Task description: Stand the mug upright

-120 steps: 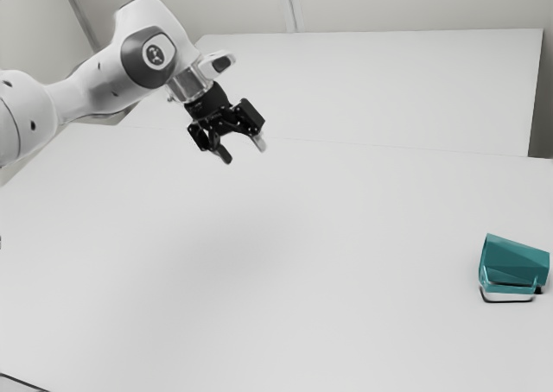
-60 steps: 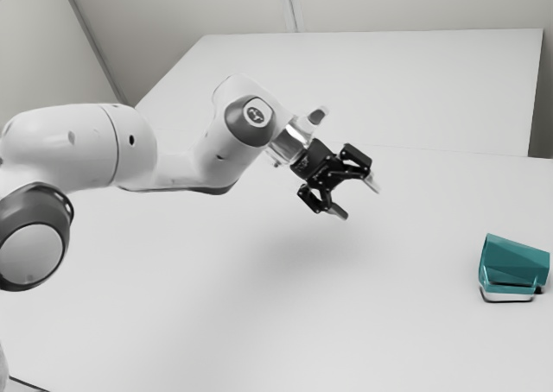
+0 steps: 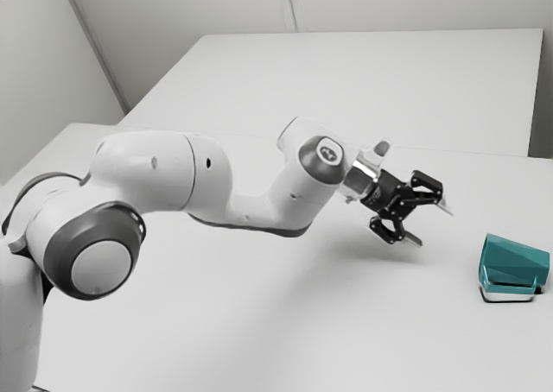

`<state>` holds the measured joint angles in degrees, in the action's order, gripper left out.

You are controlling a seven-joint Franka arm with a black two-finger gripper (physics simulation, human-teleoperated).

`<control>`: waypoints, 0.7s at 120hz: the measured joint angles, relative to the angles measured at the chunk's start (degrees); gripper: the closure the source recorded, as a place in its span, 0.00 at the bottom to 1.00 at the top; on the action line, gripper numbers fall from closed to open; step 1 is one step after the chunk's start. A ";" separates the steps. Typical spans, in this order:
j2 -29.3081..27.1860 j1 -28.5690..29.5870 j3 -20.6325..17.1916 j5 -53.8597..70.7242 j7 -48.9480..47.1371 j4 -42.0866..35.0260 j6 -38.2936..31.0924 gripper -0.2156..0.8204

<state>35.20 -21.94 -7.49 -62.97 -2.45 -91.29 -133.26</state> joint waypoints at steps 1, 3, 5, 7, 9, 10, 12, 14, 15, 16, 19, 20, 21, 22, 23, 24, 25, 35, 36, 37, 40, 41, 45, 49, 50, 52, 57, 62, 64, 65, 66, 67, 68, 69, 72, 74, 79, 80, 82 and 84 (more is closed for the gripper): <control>0.15 -0.12 -0.05 -0.11 0.00 0.14 -0.10 0.21; 0.44 -0.33 -0.15 -0.31 -0.01 0.37 -0.30 0.21; 0.73 -0.58 -0.25 -0.49 -0.02 0.67 -0.50 0.21; 1.01 -0.82 -0.37 -0.64 -0.03 0.96 -0.69 0.21; 1.29 -1.02 -0.49 -0.78 -0.03 1.23 -0.86 0.21; 1.44 -1.12 -0.56 -0.85 -0.04 1.41 -0.95 0.21; 1.69 -1.31 -0.70 -0.98 -0.04 1.72 -1.11 0.21; 1.94 -1.46 -0.81 -1.10 -0.05 2.02 -1.25 0.21; 2.05 -1.54 -0.86 -1.17 -0.05 2.14 -1.32 0.21; 2.16 -1.62 -0.89 -1.22 -0.05 2.25 -1.39 0.21; 2.50 -1.88 -0.98 -1.39 -0.06 2.51 -1.62 0.21; 2.59 -1.95 -1.01 -1.44 -0.07 2.58 -1.68 0.21; 2.68 -2.02 -1.04 -1.49 -0.07 2.67 -1.75 0.21; 2.76 -2.11 -1.06 -1.53 -0.08 2.76 -1.81 0.21; 2.83 -2.19 -1.08 -1.57 -0.08 2.83 -1.87 0.21; 2.93 -2.26 -1.12 -1.61 -0.08 2.92 -1.93 0.21; 3.02 -2.32 -1.17 -1.65 -0.09 3.01 -1.99 0.21; 3.93 -2.82 -1.52 -1.90 -0.12 3.97 -2.43 0.21; 4.00 -2.88 -1.54 -1.91 -0.12 4.06 -2.47 0.21; 4.11 -2.94 -1.58 -1.93 -0.12 4.19 -2.50 0.21; 4.39 -3.10 -1.67 -1.97 -0.13 4.56 -2.60 0.21; 4.53 -3.15 -1.70 -1.98 -0.14 4.75 -2.62 0.21; 5.13 -3.31 -1.82 -2.02 -0.14 5.54 -2.73 0.21; 5.75 -3.44 -2.10 -2.06 -0.15 6.35 -2.83 0.21; 5.89 -3.47 -2.17 -2.06 -0.16 6.54 -2.85 0.21; 6.16 -3.54 -2.29 -2.07 -0.16 6.88 -2.89 0.21; 6.71 -3.71 -2.47 -2.11 -0.17 7.57 -3.05 0.21; 7.23 -3.96 -2.59 -2.34 -0.19 8.22 -3.25 0.21; 7.43 -4.11 -2.62 -2.45 -0.19 8.40 -3.32 0.21; 7.52 -4.19 -2.63 -2.50 -0.19 8.52 -3.36 0.21; 7.63 -4.27 -2.64 -2.55 -0.20 8.67 -3.39 0.21; 7.72 -4.33 -2.65 -2.59 -0.20 8.79 -3.42 0.21; 7.85 -4.39 -2.66 -2.64 -0.20 8.95 -3.45 0.21; 7.97 -4.47 -2.66 -2.68 -0.20 9.12 -3.48 0.21; 8.25 -4.70 -2.68 -2.80 -0.21 9.53 -3.56 0.21; 8.42 -4.84 -2.68 -2.86 -0.21 9.74 -3.61 0.21; 8.73 -5.09 -2.69 -2.98 -0.22 10.19 -3.72 0.21; 8.81 -5.13 -2.69 -3.00 -0.22 10.28 -3.74 0.21; 8.95 -5.20 -2.78 -3.04 -0.23 10.46 -3.78 0.21; 9.06 -5.27 -2.92 -3.07 -0.23 10.60 -3.82 0.21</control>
<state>44.27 -27.21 -10.41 -66.04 -2.68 -80.69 -137.08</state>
